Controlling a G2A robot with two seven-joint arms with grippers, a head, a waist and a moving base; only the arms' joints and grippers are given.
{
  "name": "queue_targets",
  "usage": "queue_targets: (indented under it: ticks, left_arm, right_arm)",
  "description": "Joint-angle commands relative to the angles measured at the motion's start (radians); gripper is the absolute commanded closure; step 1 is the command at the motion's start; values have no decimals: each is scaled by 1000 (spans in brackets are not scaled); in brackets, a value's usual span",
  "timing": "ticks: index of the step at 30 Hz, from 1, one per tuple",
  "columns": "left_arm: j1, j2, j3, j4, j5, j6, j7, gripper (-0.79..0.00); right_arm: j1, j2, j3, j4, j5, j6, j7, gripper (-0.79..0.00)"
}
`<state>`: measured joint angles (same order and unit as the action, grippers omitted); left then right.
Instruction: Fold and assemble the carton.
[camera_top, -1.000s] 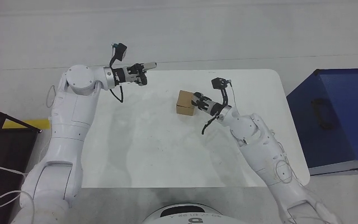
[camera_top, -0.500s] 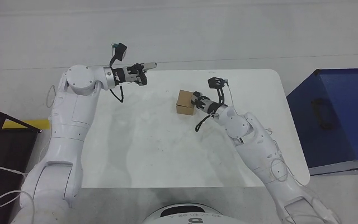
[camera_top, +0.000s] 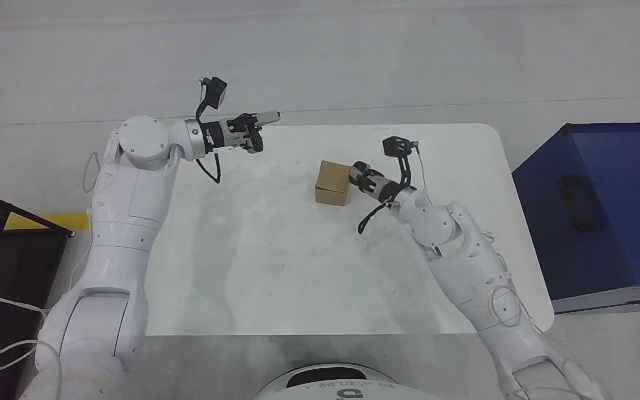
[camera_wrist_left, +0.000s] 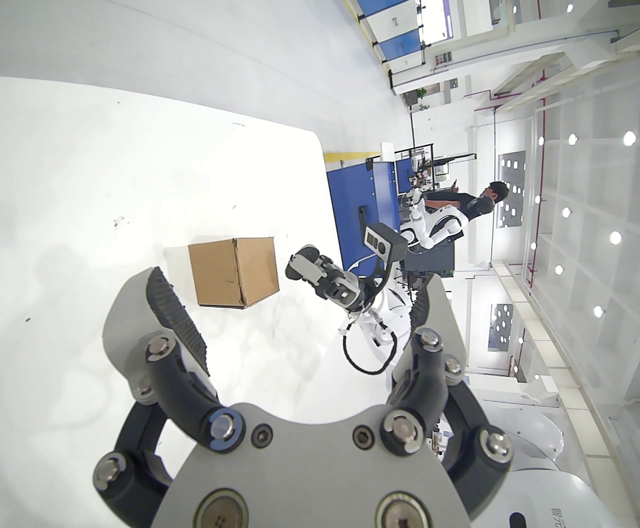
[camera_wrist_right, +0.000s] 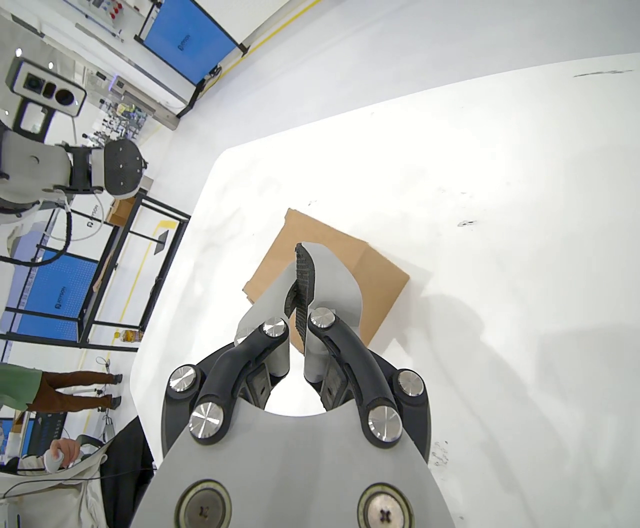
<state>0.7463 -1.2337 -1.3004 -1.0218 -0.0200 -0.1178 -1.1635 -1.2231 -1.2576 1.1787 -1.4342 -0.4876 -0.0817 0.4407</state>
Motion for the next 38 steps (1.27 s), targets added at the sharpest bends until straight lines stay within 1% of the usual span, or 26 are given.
queue_targets:
  ticks: [1,3,5,9,11,13,18,21,23,25,27,29,32,35,36,37,38]
  left_arm:
    - [0,0,0,0,0,0,0,-785]
    - [0,0,0,0,0,0,0,-785]
    - [0,0,0,0,0,0,0,-785]
    - [0,0,0,0,0,0,0,-785]
    - [0,0,0,0,0,0,0,-785]
    - [0,0,0,0,0,0,0,-785]
    - [0,0,0,0,0,0,0,-785]
    - [0,0,0,0,0,0,0,-785]
    - [0,0,0,0,0,0,0,-785]
    - [0,0,0,0,0,0,0,-785]
    - [0,0,0,0,0,0,0,-785]
    - [0,0,0,0,0,0,0,-785]
    - [0,0,0,0,0,0,0,-785]
    - [0,0,0,0,0,0,0,-785]
    - [0,0,0,0,0,0,0,-785]
    - [0,0,0,0,0,0,0,-785]
    - [0,0,0,0,0,0,0,-785]
  right_arm:
    - [-1,2,24,15,13,28,0,0]
    - [21,0,19,51,-2,111,30,0]
    - [49,-5,-24,74,-54,152,56,0]
    - [85,-21,-116,92,-92,132,105,0]
    - [97,-26,-137,102,-93,128,109,0]
    - [106,-28,-138,113,-91,129,105,0]
    - [107,-25,-95,134,-77,163,67,0]
    - [103,-27,-104,126,-80,170,71,0]
    - [103,-31,-132,114,-88,154,92,0]
    - [107,-37,-167,106,-85,111,130,0]
    - [112,-39,-175,109,-85,100,129,0]
    - [112,-36,-155,109,-79,99,115,0]
    - [72,-22,-93,66,-84,97,76,0]
    - [-10,2,1,-35,-92,65,57,0]
    - [-63,14,65,-92,-71,38,44,0]
    - [-90,21,103,-119,-66,30,35,0]
    - [-131,31,165,-160,-65,23,19,-182]
